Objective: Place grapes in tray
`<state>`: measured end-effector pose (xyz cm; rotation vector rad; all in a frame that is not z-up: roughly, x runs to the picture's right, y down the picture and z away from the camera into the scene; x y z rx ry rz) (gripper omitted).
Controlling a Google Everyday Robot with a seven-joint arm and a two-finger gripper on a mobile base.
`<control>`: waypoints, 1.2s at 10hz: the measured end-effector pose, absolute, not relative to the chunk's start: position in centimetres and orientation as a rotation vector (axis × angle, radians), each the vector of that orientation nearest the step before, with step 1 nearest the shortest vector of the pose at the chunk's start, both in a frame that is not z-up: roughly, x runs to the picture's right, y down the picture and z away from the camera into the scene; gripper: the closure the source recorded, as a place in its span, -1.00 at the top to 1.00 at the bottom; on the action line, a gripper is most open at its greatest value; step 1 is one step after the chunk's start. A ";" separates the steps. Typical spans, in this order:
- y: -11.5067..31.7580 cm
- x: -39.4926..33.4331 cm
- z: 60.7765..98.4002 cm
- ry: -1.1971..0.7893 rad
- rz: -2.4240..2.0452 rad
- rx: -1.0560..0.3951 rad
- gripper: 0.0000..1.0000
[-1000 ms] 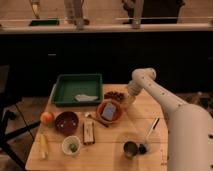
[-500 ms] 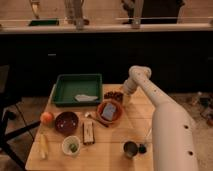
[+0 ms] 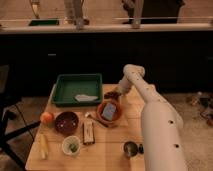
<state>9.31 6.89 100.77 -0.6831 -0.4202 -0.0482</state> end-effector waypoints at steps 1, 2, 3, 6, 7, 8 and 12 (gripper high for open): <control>6.8 9.2 100.7 -0.424 -0.046 -0.683 -0.06; 6.7 9.3 100.6 -0.422 -0.047 -0.682 -0.25; 6.5 9.4 100.4 -0.421 -0.047 -0.681 -0.48; 6.2 9.7 100.0 -0.417 -0.051 -0.684 -0.96; 6.1 9.7 100.0 -0.416 -0.053 -0.683 -1.00; 6.1 9.8 100.0 -0.415 -0.052 -0.682 -1.00; 5.7 13.9 97.4 -0.381 -0.005 -0.615 -1.00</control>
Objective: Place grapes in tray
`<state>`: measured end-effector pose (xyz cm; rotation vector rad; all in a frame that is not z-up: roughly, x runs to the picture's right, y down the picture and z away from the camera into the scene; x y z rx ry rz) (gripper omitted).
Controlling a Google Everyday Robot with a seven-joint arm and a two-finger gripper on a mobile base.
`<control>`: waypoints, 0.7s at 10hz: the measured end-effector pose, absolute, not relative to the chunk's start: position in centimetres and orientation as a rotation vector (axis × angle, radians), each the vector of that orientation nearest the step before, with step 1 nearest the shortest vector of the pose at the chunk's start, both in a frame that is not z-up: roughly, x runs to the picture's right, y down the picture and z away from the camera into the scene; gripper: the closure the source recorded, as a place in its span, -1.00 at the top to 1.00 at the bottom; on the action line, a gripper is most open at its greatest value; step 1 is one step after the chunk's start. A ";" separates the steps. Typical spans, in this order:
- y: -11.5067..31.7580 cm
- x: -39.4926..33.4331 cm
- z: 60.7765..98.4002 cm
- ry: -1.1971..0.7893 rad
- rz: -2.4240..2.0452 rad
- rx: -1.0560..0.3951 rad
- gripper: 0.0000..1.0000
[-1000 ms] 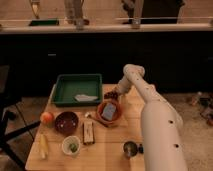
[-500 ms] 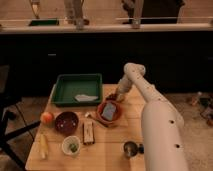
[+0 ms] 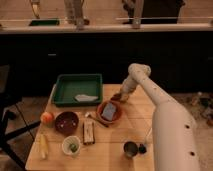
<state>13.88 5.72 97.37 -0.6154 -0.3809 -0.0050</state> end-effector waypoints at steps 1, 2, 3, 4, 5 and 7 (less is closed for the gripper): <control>5.3 15.7 96.3 -0.373 0.012 -0.583 -1.00; 4.9 17.3 95.2 -0.368 0.029 -0.555 -1.00; 4.6 18.6 94.5 -0.363 0.042 -0.532 -1.00; 4.4 19.0 93.9 -0.367 0.044 -0.511 -1.00; 4.3 19.1 93.5 -0.371 0.043 -0.494 -1.00; 4.1 18.7 93.1 -0.380 0.046 -0.476 -1.00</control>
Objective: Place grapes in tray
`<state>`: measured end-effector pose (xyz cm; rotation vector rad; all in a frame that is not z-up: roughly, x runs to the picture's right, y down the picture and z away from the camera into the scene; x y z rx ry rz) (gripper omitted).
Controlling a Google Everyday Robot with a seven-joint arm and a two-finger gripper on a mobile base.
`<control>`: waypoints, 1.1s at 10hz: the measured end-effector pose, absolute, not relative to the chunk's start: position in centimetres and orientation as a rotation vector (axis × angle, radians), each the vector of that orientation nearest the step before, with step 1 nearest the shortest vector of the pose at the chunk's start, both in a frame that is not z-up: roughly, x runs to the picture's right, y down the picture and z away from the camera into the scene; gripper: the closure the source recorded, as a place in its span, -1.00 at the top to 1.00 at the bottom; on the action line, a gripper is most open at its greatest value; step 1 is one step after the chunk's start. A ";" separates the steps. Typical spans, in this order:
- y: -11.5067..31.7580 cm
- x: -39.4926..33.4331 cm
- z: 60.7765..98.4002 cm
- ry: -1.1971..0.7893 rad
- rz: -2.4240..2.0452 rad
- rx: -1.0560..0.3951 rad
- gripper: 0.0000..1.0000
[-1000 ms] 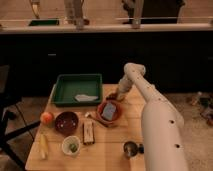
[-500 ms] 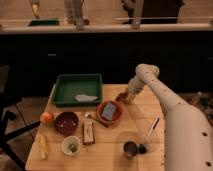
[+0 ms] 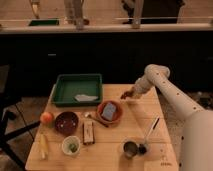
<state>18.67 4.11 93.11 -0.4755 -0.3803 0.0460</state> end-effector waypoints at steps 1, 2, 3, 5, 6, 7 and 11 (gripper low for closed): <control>3.9 18.2 92.9 -0.392 0.047 -0.467 -1.00; 3.7 18.2 92.7 -0.397 0.037 -0.461 -1.00; 3.2 18.2 92.2 -0.399 0.028 -0.454 -1.00; 1.4 17.8 90.1 -0.408 0.002 -0.432 -1.00; 0.9 17.4 89.6 -0.417 -0.009 -0.422 -1.00; 0.8 17.0 89.4 -0.424 -0.021 -0.413 -1.00; -0.5 14.1 88.4 -0.450 -0.079 -0.369 -1.00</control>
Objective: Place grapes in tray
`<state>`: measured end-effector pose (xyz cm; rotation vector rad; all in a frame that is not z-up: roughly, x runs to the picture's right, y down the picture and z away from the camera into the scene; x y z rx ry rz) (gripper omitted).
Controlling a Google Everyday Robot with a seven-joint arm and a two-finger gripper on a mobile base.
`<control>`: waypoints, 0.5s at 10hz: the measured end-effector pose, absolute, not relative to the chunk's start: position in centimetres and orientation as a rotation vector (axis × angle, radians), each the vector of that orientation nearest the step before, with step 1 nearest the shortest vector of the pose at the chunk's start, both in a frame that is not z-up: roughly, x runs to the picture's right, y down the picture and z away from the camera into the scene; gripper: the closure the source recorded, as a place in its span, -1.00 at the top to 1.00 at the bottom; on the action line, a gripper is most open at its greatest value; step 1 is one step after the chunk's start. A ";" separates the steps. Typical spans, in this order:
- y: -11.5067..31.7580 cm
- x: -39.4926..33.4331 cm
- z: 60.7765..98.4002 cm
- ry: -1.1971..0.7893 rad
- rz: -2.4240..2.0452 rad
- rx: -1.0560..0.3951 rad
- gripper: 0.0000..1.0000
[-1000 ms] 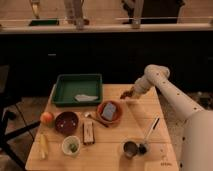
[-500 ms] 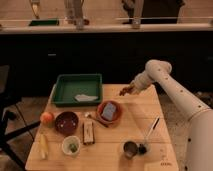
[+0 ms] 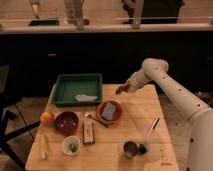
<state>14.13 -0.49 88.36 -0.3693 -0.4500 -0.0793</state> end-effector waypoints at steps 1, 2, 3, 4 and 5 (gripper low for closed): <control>-0.8 13.5 88.1 -0.457 -0.095 -0.360 -1.00; -1.0 13.0 87.9 -0.463 -0.111 -0.352 -1.00; -1.2 12.5 87.7 -0.468 -0.125 -0.341 -1.00; -1.5 11.9 87.6 -0.473 -0.137 -0.333 -1.00; -1.6 10.9 87.5 -0.480 -0.151 -0.327 -1.00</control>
